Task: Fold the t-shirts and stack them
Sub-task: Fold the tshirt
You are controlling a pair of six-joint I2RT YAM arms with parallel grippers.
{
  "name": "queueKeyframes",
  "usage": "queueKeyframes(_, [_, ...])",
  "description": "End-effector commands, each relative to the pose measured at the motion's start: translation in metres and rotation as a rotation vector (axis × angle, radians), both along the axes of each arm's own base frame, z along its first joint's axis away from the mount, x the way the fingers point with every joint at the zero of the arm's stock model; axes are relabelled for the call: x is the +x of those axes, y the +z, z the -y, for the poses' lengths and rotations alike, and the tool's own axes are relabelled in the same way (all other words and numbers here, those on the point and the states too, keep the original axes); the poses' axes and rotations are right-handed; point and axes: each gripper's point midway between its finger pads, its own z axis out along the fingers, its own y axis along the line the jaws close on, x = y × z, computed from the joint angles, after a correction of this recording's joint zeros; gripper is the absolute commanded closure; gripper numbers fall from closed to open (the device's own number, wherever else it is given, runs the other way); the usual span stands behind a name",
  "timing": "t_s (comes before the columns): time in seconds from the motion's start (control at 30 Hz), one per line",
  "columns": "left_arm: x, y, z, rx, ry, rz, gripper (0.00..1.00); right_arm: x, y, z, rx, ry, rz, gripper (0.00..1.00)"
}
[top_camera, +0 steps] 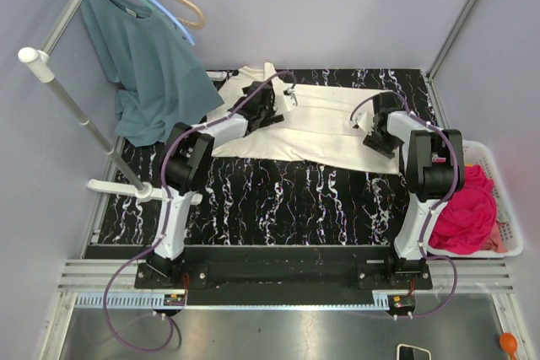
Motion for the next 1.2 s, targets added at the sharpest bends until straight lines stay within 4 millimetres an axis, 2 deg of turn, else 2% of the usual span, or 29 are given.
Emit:
queueKeyframes(0.0, [-0.021,0.07,-0.014,-0.106,0.038,0.098,0.01,-0.005,0.023,-0.008,0.08,-0.028,0.051,0.03])
queueKeyframes(0.07, [-0.04,0.072,-0.019,-0.111,0.023,0.067,0.01,-0.004,0.03,-0.016,0.139,-0.046,0.086,0.0])
queueKeyframes(0.13, [-0.054,0.06,-0.028,-0.094,0.023,0.026,0.01,-0.003,0.032,-0.025,0.191,-0.046,0.1,0.0])
queueKeyframes(0.17, [-0.059,0.068,-0.03,-0.099,0.021,0.033,0.01,-0.003,0.035,-0.027,0.209,-0.057,0.113,0.0])
queueKeyframes(0.4, [-0.079,0.059,-0.046,-0.087,0.037,-0.01,0.01,-0.008,0.035,-0.039,0.282,-0.074,0.125,0.0])
queueKeyframes(0.57, [-0.098,0.036,-0.056,-0.054,0.035,-0.075,0.01,-0.009,0.033,-0.046,0.32,-0.068,0.135,0.0])
queueKeyframes(0.63, [-0.102,0.028,-0.063,-0.046,0.042,-0.09,0.01,-0.007,0.034,-0.05,0.341,-0.065,0.144,0.0])
queueKeyframes(0.77, [-0.097,0.013,-0.082,-0.03,0.078,-0.112,0.01,0.001,0.032,-0.054,0.371,-0.071,0.16,0.0])
queueKeyframes(0.93, [-0.092,-0.009,-0.099,-0.01,0.1,-0.158,0.01,0.001,0.019,-0.055,0.374,-0.067,0.144,0.0])
queueKeyframes(1.17, [-0.109,-0.037,-0.104,0.022,0.084,-0.233,0.01,-0.009,0.0,-0.056,0.378,-0.067,0.107,0.0])
